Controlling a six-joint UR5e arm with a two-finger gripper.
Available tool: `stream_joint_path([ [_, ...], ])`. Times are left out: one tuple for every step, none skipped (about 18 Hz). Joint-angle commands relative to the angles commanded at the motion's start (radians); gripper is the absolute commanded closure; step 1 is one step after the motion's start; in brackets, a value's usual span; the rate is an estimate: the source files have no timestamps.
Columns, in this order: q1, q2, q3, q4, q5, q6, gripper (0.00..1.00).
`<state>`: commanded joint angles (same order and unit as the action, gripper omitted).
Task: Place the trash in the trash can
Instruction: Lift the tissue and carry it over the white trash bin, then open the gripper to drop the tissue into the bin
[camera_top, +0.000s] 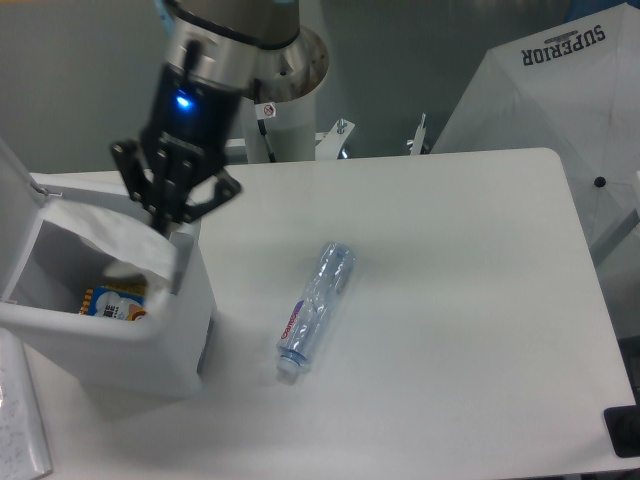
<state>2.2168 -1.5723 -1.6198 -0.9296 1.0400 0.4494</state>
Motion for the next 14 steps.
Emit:
stream_joint_path([
  [-0.02, 0.0, -0.003, 0.0, 0.0, 0.0, 0.85],
  [-0.035, 0.0, -0.011, 0.0, 0.002, 0.003, 0.81],
  [-0.045, 0.0, -0.017, 0.0, 0.003, 0.008, 0.76],
  [-0.048, 0.0, -0.022, 0.0, 0.003, 0.011, 0.62],
  [-0.052, 0.0, -0.032, 0.002, 0.006, 0.014, 0.29],
  [-0.051, 0.0, -0.037, 0.002, 0.008, 0.024, 0.1],
  [-0.051, 0.0, -0.038, 0.002, 0.011, 0.041, 0.0],
  [-0.051, 0.0, -0.04, 0.002, 0.011, 0.057, 0.0],
  [-0.051, 0.0, -0.04, 0.002, 0.011, 0.064, 0.0],
  [-0.051, -0.002, -0.035, 0.002, 0.011, 0.064, 0.0],
  [-0.051, -0.003, -0.032, 0.0, 0.011, 0.064, 0.0],
  [-0.048, -0.006, -0.031, 0.0, 0.011, 0.064, 0.0],
  [-0.04, -0.008, -0.028, 0.0, 0.011, 0.066, 0.0],
  [-0.028, -0.008, -0.023, 0.003, 0.011, 0.066, 0.0],
])
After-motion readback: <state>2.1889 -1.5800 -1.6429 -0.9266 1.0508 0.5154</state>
